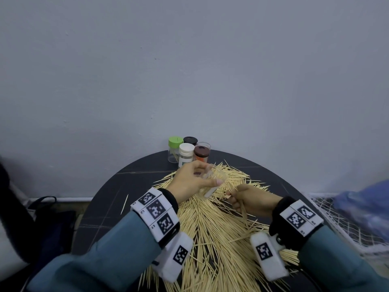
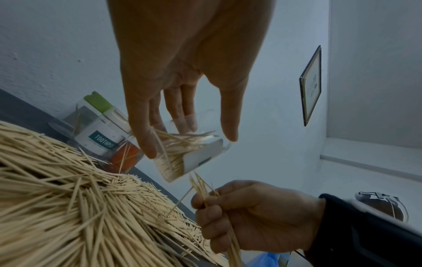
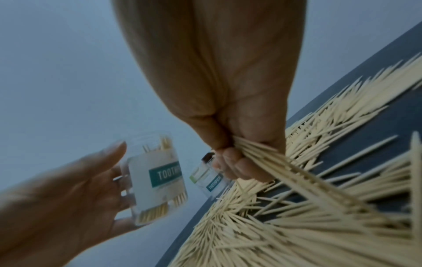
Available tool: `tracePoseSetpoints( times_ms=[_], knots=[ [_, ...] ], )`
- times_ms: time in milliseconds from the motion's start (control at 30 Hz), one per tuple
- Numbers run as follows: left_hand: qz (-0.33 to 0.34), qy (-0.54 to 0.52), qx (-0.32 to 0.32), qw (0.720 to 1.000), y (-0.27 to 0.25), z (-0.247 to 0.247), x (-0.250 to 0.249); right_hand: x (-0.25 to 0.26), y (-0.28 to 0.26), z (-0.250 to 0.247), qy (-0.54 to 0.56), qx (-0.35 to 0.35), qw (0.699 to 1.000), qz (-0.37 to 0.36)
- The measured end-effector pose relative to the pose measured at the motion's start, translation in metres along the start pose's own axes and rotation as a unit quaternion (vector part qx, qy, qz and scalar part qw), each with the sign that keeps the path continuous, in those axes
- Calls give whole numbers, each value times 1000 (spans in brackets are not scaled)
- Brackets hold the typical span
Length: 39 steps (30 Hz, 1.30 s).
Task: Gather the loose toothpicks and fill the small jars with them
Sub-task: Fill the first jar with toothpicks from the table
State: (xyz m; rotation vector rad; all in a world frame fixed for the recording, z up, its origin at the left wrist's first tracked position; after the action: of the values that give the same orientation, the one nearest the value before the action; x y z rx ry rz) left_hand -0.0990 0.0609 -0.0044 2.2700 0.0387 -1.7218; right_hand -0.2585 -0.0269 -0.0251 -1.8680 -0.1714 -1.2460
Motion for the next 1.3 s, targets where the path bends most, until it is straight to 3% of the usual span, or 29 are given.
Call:
tracePoseSetpoints(
  times_ms=[167, 333, 467, 767, 967, 1300],
  knots=[
    [-6, 0, 11, 1000, -1, 3, 1, 12, -7, -7, 145, -36, 984, -99],
    [-15, 5, 38, 999, -3, 7, 2, 42, -22, -5, 251, -77, 928, -264],
    [-21, 9, 52, 998, -3, 10, 3, 60, -30, 4, 269, -80, 898, -339],
    [0, -69, 43, 997, -5, 11, -6, 30, -18, 33, 155, -132, 917, -344],
    [3, -97, 33, 995, -5, 9, -8, 19, -14, 35, 122, -79, 939, -312],
    [5, -101, 33, 994, -5, 9, -6, 19, -11, 34, 73, -74, 943, -317]
  ],
)
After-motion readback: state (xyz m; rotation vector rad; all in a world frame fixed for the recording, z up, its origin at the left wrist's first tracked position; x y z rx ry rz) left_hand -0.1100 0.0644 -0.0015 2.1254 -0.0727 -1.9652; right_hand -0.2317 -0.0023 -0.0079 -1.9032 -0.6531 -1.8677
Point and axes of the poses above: each hand's wrist, its own y-axis towards the middle knuckle, its own z-axis out of the palm, x = y × z, the point moved 1 cm from there along y, towards the middle knuckle, and after that the axes turned 11 degrees about z, right-handed, at the moved point
